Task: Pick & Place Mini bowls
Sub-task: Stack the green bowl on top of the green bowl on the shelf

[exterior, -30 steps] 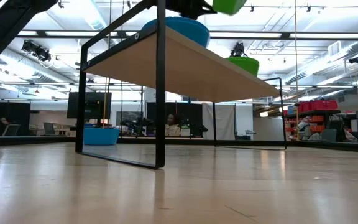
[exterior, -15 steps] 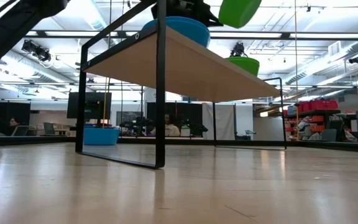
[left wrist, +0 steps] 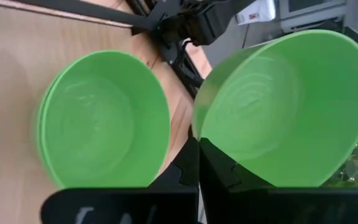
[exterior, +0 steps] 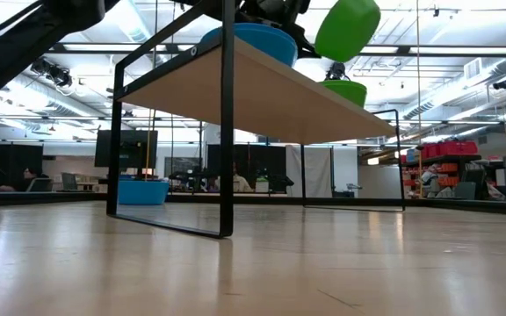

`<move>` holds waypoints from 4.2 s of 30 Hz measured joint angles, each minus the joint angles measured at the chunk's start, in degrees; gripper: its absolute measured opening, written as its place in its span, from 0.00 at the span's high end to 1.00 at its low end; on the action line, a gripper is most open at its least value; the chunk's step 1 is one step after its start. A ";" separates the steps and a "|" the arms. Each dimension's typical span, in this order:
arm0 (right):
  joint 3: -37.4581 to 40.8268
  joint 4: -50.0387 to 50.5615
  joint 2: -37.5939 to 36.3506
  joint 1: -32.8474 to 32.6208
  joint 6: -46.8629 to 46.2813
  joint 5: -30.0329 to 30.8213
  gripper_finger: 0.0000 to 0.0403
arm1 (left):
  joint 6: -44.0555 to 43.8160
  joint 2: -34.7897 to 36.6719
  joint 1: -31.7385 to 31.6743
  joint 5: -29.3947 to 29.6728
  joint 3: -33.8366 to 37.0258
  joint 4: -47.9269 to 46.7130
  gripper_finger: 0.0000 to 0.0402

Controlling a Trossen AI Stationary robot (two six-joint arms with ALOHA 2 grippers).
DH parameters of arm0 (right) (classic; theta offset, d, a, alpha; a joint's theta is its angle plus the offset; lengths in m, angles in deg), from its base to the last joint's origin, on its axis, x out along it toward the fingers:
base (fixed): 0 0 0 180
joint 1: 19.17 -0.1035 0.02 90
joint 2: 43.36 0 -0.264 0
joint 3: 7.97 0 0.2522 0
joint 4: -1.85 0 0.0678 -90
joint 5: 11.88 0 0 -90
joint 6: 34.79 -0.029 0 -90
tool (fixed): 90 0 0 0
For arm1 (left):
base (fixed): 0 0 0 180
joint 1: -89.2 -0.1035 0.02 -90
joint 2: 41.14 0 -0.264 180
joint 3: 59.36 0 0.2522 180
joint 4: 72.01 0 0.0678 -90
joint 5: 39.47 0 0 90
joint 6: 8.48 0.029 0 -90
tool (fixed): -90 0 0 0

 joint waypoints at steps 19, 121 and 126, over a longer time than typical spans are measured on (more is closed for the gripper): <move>0.00 0.02 0.02 0.02 0.00 0.00 0.94 | 0.50 -0.40 -2.15 0.78 -3.76 -9.17 1.00; 0.00 0.00 0.02 0.02 0.00 0.00 0.94 | -17.31 -0.38 4.38 27.86 -6.23 -20.36 0.87; 0.00 0.00 0.02 0.00 0.00 0.00 0.94 | -17.31 -0.38 4.38 28.33 -6.23 -20.34 0.78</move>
